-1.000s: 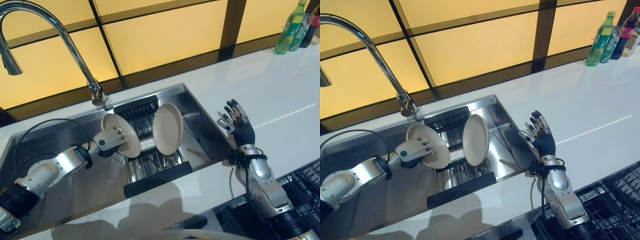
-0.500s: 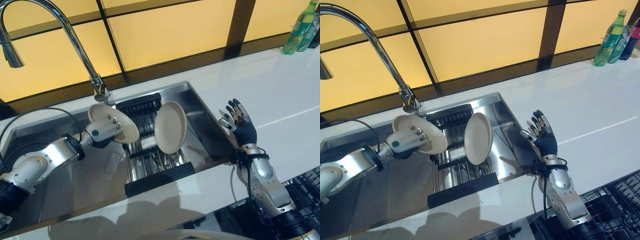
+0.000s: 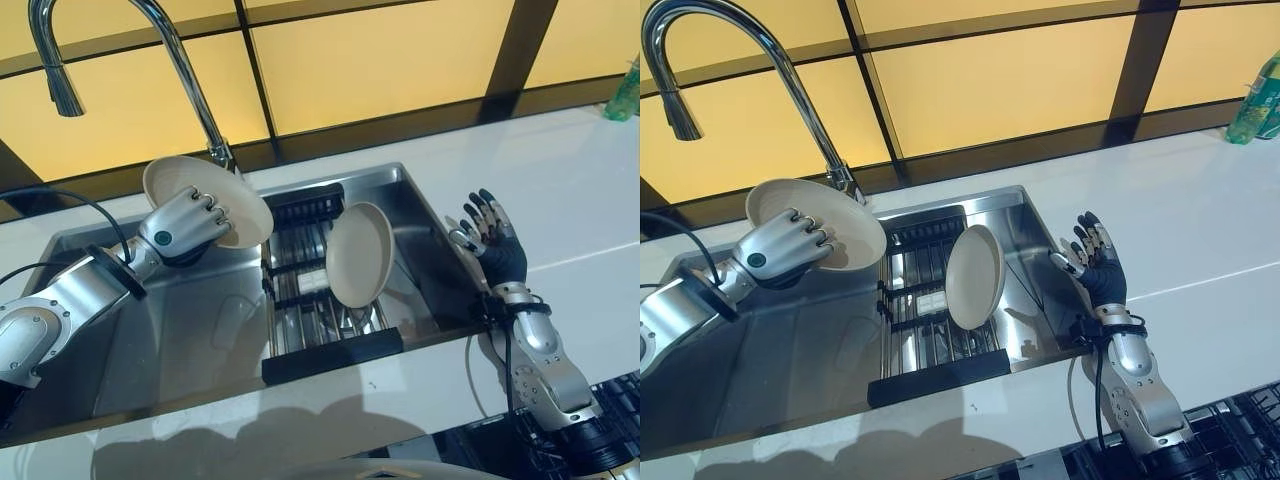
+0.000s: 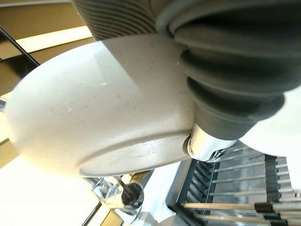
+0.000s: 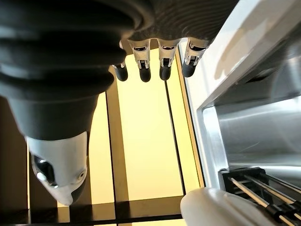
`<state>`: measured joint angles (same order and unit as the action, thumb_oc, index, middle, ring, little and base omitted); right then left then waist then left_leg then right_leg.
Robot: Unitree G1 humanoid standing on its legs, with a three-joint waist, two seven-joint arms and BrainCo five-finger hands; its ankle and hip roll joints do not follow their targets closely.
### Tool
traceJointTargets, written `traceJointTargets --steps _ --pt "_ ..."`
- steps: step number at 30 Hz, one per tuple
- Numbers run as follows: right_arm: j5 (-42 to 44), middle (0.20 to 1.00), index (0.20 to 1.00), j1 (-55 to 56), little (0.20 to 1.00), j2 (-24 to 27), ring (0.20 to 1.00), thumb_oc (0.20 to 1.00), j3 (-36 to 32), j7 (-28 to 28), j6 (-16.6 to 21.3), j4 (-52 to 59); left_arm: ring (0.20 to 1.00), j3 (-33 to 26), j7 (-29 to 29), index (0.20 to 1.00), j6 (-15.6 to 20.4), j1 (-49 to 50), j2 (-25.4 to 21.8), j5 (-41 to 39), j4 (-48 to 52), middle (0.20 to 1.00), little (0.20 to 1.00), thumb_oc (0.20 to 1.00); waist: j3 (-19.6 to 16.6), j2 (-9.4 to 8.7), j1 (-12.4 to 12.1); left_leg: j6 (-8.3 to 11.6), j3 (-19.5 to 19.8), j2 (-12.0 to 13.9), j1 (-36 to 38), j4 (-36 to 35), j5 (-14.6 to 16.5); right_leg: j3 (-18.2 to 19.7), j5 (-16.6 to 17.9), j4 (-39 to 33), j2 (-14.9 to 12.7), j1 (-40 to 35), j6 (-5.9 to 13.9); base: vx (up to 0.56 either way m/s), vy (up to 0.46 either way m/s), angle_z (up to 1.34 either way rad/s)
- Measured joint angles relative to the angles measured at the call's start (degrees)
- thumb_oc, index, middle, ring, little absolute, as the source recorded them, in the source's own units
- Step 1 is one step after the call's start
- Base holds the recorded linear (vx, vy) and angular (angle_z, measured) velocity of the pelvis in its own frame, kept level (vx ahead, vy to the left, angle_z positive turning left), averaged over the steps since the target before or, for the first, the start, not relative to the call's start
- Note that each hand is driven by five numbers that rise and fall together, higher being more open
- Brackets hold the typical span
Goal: Pick up plates and place into dishwasher.
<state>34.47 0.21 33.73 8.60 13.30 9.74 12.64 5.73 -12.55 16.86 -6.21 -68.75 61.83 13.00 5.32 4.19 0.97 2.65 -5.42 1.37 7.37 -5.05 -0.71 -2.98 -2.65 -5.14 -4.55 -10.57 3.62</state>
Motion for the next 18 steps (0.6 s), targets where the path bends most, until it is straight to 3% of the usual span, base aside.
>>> traceJointTargets --steps 4,9,15,18 --pt "-1.2 1.0 1.0 -2.9 1.0 2.8 1.0 1.0 -0.1 0.3 1.1 3.6 0.2 -0.1 -3.4 0.2 2.1 0.0 0.3 -7.9 0.7 0.2 0.2 0.2 -0.4 -0.48 -0.5 0.03 0.2 0.0 -0.1 0.0 0.0 -0.1 0.0 0.0 0.0 0.0 0.0 -0.06 -0.007 0.01" --pt "-5.4 1.0 1.0 -9.0 1.0 3.5 1.0 1.0 -0.1 -0.7 2.5 5.5 0.2 -0.1 -3.5 0.2 6.9 -0.3 2.3 -19.1 1.9 0.2 0.2 0.2 -1.0 -1.04 -0.6 0.0 0.8 -0.1 -0.1 0.0 -0.1 -0.4 0.0 0.0 0.0 -0.1 0.0 -0.04 -0.011 0.03" --pt "-8.7 1.0 1.0 -11.1 1.0 5.1 1.0 1.0 0.2 -4.6 2.5 7.6 0.2 0.0 0.4 0.2 10.3 -1.5 6.0 -30.9 2.1 0.2 0.2 0.2 -2.4 -1.21 -1.6 0.01 0.8 -0.1 -0.2 0.0 -0.1 -0.4 0.0 0.0 0.0 0.1 0.01 -0.05 -0.008 0.0" --pt "-9.8 1.0 1.0 -11.7 1.0 5.7 1.0 1.0 0.4 -6.5 2.4 7.7 0.2 0.0 5.5 0.2 11.0 -3.0 7.8 -39.8 3.9 0.2 0.2 0.2 -3.2 -1.64 -1.9 0.03 1.0 -0.2 -0.6 0.0 -0.2 -0.6 0.0 0.0 0.1 0.3 0.01 -0.04 -0.005 0.02"
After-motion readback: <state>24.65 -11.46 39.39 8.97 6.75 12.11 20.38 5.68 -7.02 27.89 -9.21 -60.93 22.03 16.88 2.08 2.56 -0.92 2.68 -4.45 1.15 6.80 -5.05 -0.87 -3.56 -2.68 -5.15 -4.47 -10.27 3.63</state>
